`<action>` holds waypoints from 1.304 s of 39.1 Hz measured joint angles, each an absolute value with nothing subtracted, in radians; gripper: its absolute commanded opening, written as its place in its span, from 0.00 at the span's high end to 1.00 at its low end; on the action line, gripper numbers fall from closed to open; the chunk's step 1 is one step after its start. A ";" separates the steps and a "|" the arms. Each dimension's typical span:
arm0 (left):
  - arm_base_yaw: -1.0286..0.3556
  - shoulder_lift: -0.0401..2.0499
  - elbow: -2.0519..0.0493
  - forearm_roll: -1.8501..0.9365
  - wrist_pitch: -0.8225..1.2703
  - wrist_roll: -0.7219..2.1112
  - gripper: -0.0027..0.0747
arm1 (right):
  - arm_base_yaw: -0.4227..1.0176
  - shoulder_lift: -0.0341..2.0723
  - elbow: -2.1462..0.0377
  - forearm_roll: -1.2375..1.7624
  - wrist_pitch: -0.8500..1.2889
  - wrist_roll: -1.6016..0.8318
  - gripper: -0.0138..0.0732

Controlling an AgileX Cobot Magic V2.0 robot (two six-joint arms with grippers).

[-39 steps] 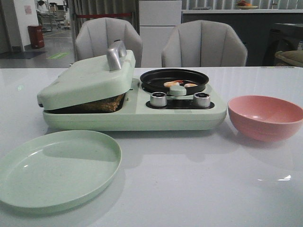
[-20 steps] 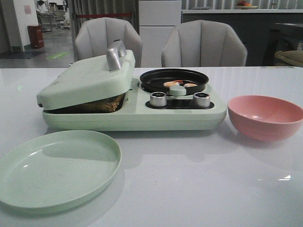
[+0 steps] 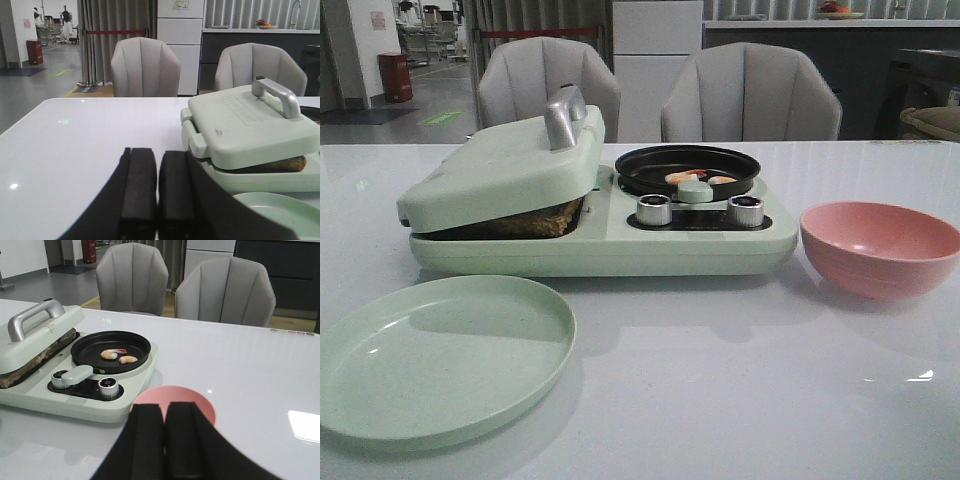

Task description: Make breakfast with bread and shrimp

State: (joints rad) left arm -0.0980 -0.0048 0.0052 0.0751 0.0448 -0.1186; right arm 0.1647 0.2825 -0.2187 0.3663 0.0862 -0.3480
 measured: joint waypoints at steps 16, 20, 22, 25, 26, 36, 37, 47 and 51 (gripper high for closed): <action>-0.098 -0.005 0.005 0.077 0.045 -0.119 0.82 | 0.165 0.283 -0.219 0.366 0.086 -0.348 0.68; -0.098 -0.005 0.005 0.077 0.045 -0.119 0.82 | 0.165 0.283 -0.219 0.366 0.086 -0.348 0.68; -0.098 -0.005 0.005 0.077 0.045 -0.119 0.82 | 0.165 0.283 -0.219 0.366 0.086 -0.348 0.68; -0.098 -0.005 0.005 0.077 0.045 -0.119 0.82 | 0.165 0.283 -0.219 0.366 0.086 -0.348 0.68; -0.098 -0.005 0.005 0.077 0.045 -0.119 0.82 | 0.165 0.283 -0.219 0.366 0.086 -0.348 0.68; -0.098 -0.005 0.005 0.077 0.045 -0.119 0.82 | 0.165 0.283 -0.219 0.366 0.086 -0.348 0.68; -0.098 -0.005 0.005 0.077 0.045 -0.119 0.82 | 0.165 0.283 -0.219 0.366 0.086 -0.348 0.68; -0.098 -0.005 0.005 0.077 0.045 -0.119 0.82 | 0.165 0.245 -0.209 0.354 0.095 -0.348 0.68; -0.098 -0.005 0.005 0.077 0.045 -0.119 0.82 | 0.165 0.189 -0.203 0.284 0.102 -0.348 0.68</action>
